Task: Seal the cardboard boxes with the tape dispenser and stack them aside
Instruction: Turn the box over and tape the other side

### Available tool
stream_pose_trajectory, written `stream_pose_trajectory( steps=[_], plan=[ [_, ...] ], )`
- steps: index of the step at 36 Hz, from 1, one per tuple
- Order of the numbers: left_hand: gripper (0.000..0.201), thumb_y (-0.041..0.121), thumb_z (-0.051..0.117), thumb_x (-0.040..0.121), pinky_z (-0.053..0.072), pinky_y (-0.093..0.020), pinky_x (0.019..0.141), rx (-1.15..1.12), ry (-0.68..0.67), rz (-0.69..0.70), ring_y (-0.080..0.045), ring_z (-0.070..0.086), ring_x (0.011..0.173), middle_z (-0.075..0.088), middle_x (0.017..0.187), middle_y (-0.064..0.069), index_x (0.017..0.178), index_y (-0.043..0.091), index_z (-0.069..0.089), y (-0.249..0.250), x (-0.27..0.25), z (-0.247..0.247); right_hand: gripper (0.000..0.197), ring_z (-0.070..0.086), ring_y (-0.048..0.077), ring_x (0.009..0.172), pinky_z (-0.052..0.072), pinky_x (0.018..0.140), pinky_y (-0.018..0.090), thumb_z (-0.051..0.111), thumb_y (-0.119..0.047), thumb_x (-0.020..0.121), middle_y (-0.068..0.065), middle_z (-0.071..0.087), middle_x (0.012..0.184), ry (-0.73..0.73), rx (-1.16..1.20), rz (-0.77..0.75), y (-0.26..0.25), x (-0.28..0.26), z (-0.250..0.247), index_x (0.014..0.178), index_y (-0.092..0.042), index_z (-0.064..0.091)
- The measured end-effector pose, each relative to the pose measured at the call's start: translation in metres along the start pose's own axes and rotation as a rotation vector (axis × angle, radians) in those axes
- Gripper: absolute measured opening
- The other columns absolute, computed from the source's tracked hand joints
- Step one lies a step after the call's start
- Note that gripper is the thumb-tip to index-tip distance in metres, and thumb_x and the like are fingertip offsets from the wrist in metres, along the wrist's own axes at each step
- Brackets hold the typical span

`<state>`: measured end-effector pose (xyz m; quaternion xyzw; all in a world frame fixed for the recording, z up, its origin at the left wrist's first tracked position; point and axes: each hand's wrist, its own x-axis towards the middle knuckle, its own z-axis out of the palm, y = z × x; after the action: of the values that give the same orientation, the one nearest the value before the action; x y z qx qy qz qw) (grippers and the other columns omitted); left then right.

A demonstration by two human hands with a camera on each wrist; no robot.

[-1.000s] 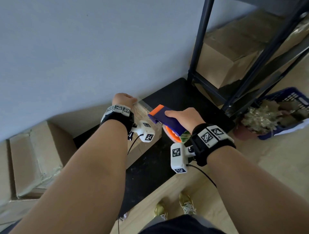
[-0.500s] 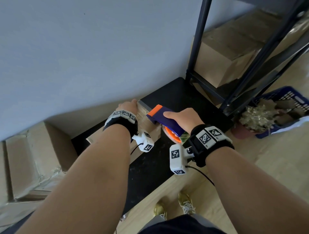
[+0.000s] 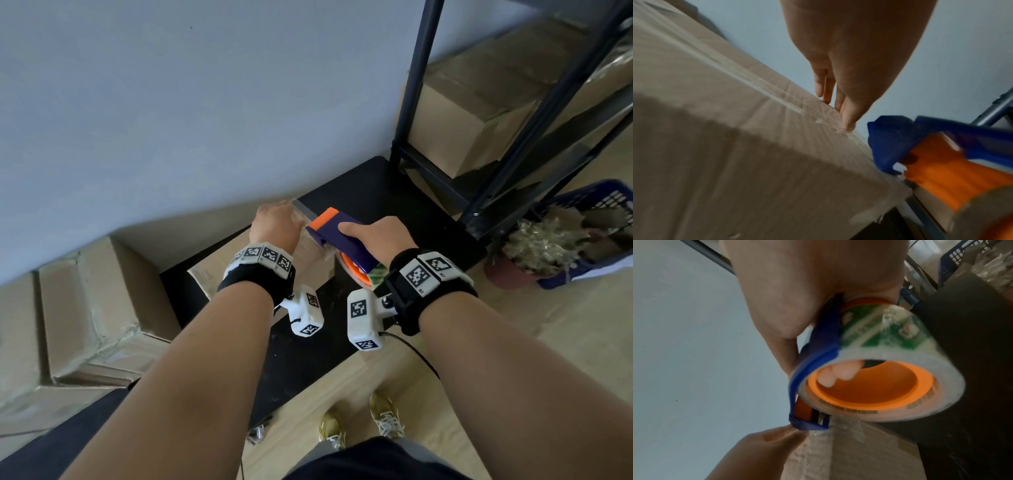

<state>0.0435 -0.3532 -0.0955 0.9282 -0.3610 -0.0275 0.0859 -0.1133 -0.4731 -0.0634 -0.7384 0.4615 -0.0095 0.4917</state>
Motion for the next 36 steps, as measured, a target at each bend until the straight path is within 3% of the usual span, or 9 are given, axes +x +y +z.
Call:
stream_pose_trajectory(
  steps=[3,6,13,18,23,25,28,36],
  plan=[
    [0.045,0.013,0.044,0.097,0.024,-0.037,0.115,0.178,-0.094,0.137,-0.022,0.020,0.145,0.029,0.154,-0.007,0.142,0.016,0.044,-0.002,-0.005,0.004,0.050,0.064,0.020,0.084,0.052,0.076,0.030,0.071,-0.054,0.078,0.007,0.067,0.094,-0.019,0.003,0.007,0.001,-0.001,-0.001,0.097,-0.009,0.059],
    [0.050,0.010,0.040,0.097,0.016,-0.037,0.119,0.352,-0.169,0.162,-0.023,0.010,0.148,0.017,0.159,-0.010,0.147,0.008,0.033,-0.001,-0.003,0.006,0.048,0.064,0.020,0.086,0.050,0.073,0.028,0.070,-0.052,0.080,0.007,0.067,0.096,-0.033,0.013,0.009,0.002,-0.005,-0.004,0.099,-0.009,0.058],
    [0.053,0.013,0.037,0.097,0.013,-0.041,0.120,0.445,-0.229,0.147,-0.028,0.006,0.148,0.015,0.159,-0.013,0.149,0.006,0.027,0.007,-0.001,0.006,0.045,0.064,0.018,0.081,0.048,0.066,0.025,0.071,-0.048,0.080,0.005,0.068,0.089,-0.048,0.052,0.049,0.016,-0.016,-0.019,0.099,-0.008,0.062],
    [0.055,0.021,0.045,0.095,0.020,-0.049,0.117,0.338,-0.259,0.105,-0.034,0.009,0.147,0.016,0.157,-0.016,0.148,0.017,0.029,0.005,0.002,0.011,0.035,0.065,0.018,0.075,0.044,0.061,0.025,0.073,-0.042,0.080,0.006,0.069,0.082,-0.082,0.121,0.097,0.037,-0.026,-0.034,0.089,-0.009,0.065],
    [0.068,0.052,0.038,0.096,0.015,-0.045,0.118,-0.035,-0.161,-0.144,-0.029,0.016,0.145,0.021,0.157,-0.010,0.149,0.011,0.026,0.013,-0.006,0.012,0.043,0.068,0.021,0.070,0.049,0.064,0.028,0.075,-0.045,0.076,0.009,0.072,0.080,-0.133,0.142,0.162,0.059,-0.032,-0.044,0.091,-0.005,0.070],
    [0.072,0.054,0.034,0.096,0.012,-0.045,0.120,-0.051,-0.169,-0.155,-0.027,0.010,0.147,0.013,0.160,-0.008,0.151,0.011,0.019,0.015,-0.008,0.012,0.046,0.067,0.020,0.063,0.049,0.062,0.028,0.075,-0.046,0.075,0.008,0.070,0.073,-0.158,0.168,0.190,0.066,-0.035,-0.044,0.091,-0.003,0.070],
    [0.074,0.055,0.025,0.098,0.001,-0.041,0.121,-0.023,-0.228,-0.169,-0.023,-0.004,0.148,-0.004,0.162,-0.003,0.154,0.012,0.003,0.019,-0.012,0.013,0.044,0.067,0.021,0.073,0.048,0.066,0.028,0.075,-0.046,0.076,0.008,0.070,0.079,-0.138,0.167,0.181,0.069,-0.035,-0.037,0.092,-0.005,0.069],
    [0.096,0.074,0.021,0.088,-0.005,-0.041,0.120,0.054,-0.239,-0.184,-0.022,-0.014,0.147,-0.014,0.160,-0.003,0.153,0.010,-0.008,0.024,-0.021,0.020,0.042,0.068,0.025,0.084,0.053,0.076,0.032,0.073,-0.047,0.076,0.009,0.071,0.089,-0.106,0.120,0.195,0.061,-0.029,-0.022,0.092,-0.009,0.066]
  ],
)
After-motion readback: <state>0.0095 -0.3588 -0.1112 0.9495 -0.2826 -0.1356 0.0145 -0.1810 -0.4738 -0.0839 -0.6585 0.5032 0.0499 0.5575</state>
